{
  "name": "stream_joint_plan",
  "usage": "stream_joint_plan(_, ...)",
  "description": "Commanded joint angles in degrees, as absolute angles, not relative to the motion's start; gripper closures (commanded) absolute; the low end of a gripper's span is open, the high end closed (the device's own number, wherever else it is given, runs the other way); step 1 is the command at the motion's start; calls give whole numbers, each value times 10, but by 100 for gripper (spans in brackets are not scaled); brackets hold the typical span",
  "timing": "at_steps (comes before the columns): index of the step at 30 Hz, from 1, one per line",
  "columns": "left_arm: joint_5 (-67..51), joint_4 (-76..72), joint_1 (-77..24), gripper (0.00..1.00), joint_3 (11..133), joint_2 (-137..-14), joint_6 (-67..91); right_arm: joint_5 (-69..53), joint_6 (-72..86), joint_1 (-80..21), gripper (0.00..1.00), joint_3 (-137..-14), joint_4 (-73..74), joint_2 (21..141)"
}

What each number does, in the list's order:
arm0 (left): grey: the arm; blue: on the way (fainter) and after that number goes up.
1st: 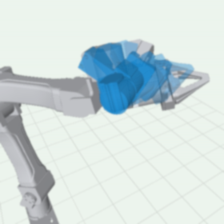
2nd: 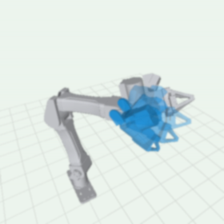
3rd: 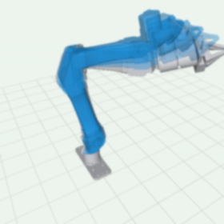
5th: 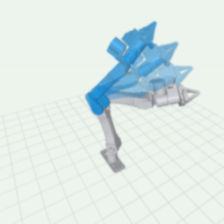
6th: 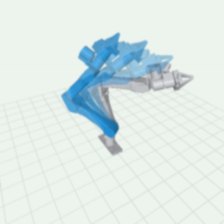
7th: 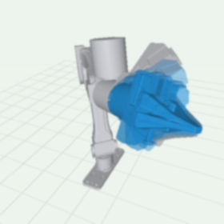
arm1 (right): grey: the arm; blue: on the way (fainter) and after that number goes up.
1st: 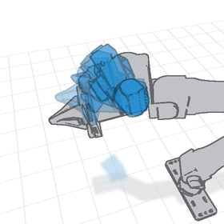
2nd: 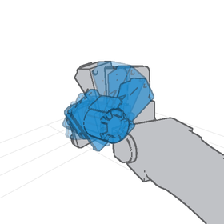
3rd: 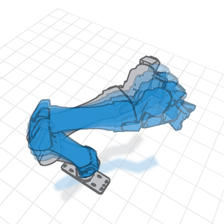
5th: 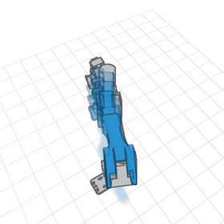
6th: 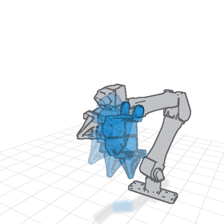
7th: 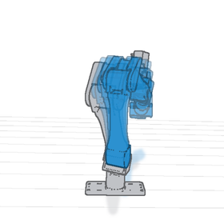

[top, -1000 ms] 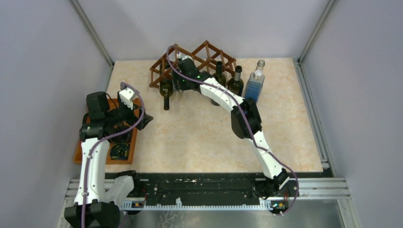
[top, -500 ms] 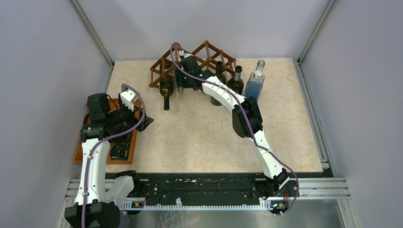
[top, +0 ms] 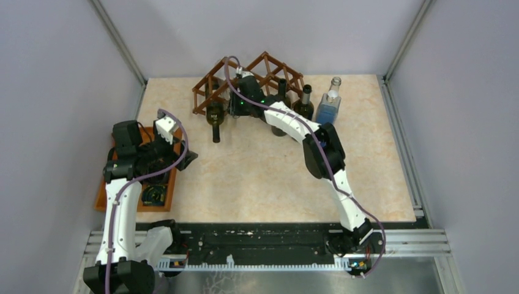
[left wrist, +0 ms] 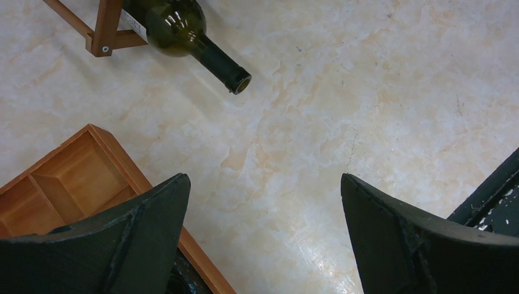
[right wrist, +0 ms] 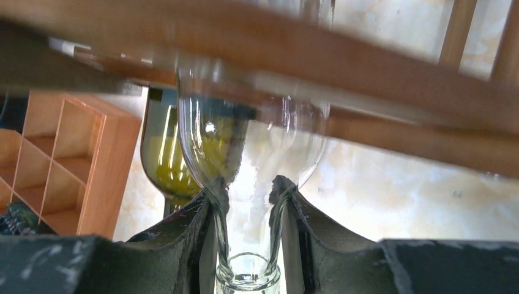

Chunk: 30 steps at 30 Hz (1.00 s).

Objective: Take the wine bottle off the wine rack

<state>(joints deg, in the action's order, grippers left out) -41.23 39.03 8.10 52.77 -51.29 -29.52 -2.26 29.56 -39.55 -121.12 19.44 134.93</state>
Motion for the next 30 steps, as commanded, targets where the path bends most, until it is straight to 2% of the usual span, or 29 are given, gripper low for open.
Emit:
stream_joint_plan(1, -436, 390, 84, 1, 520, -506, -316, -5, 304, -406, 100, -1144, 161, 1272)
stream_joint_plan(9, -441, 393, 84, 1, 512, -498, -342, 51, 338, -442, 100, -1055, 142, 1202)
stream_joint_plan(14, -464, 397, 84, 1, 512, -488, -397, 69, 356, -464, 100, -956, 109, 1134)
stream_joint_plan(19, -489, 391, 84, 1, 508, -482, -464, 67, 362, -475, 100, -855, 83, 1052)
stream_joint_plan(30, -507, 394, 84, 1, 507, -493, -496, 10, 395, -475, 100, -770, 65, 952)
